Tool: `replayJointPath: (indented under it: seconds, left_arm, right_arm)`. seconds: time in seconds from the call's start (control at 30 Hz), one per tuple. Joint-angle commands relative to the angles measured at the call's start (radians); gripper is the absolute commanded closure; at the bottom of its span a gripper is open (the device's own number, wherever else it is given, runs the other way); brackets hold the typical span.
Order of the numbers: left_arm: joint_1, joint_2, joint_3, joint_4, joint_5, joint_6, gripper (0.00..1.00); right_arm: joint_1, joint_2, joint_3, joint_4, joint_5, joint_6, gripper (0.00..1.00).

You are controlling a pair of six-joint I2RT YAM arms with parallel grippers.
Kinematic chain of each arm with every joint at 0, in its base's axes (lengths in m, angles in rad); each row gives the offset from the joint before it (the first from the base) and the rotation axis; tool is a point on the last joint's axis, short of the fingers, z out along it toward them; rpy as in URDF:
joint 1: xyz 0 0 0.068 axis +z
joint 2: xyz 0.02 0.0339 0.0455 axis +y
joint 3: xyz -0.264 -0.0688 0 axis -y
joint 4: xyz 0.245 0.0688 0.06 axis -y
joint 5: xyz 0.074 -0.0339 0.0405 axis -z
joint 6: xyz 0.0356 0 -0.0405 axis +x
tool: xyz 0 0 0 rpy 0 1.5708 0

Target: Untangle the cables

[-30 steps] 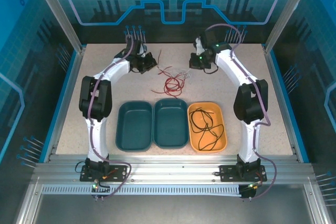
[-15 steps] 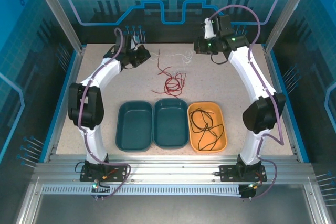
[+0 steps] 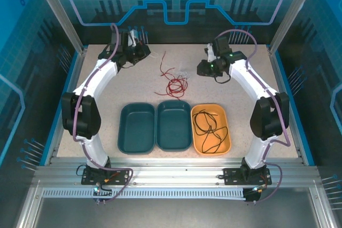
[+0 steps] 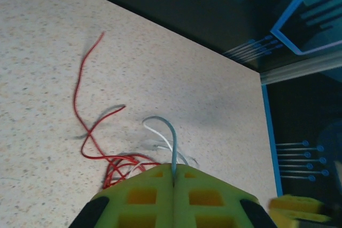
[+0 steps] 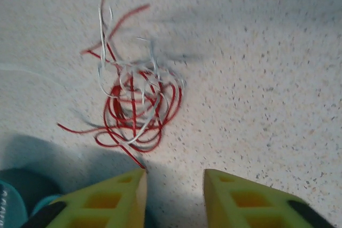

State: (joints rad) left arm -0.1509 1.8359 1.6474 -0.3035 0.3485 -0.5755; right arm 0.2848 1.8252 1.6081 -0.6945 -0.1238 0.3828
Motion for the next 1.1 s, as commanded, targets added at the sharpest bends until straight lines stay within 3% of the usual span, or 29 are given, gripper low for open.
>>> replayJointPath:
  seconds: [0.0,0.23,0.4,0.47,0.7,0.93,1.07]
  left_arm:
    - [-0.054,-0.025,0.087,-0.077,0.067,0.068,1.00]
    - [-0.107,0.012,0.199,-0.139,0.079,0.071,1.00]
    - [-0.114,0.024,0.238,-0.134,0.104,0.034,1.00]
    - [-0.117,0.025,0.250,-0.134,0.116,0.026,1.00]
    - [-0.128,0.016,0.291,-0.158,0.128,0.001,1.00]
    - [-0.134,-0.006,0.329,-0.161,0.172,-0.037,1.00]
    - [-0.136,-0.032,0.338,-0.177,0.172,-0.036,1.00]
  right_arm:
    - [0.007,-0.042,-0.060,0.102,-0.013,0.019,0.58]
    - [0.087,-0.089,-0.164,0.281,-0.044,0.009,0.38]
    - [0.195,-0.022,-0.098,0.284,0.072,-0.058,0.22]
    - [0.236,0.021,-0.054,0.270,0.142,-0.084,0.00]
    - [0.292,0.178,0.094,0.259,0.305,-0.105,0.00]
    - [0.276,0.339,0.234,0.226,0.345,-0.058,0.00]
    - [0.251,0.390,0.271,0.183,0.347,0.000,0.09]
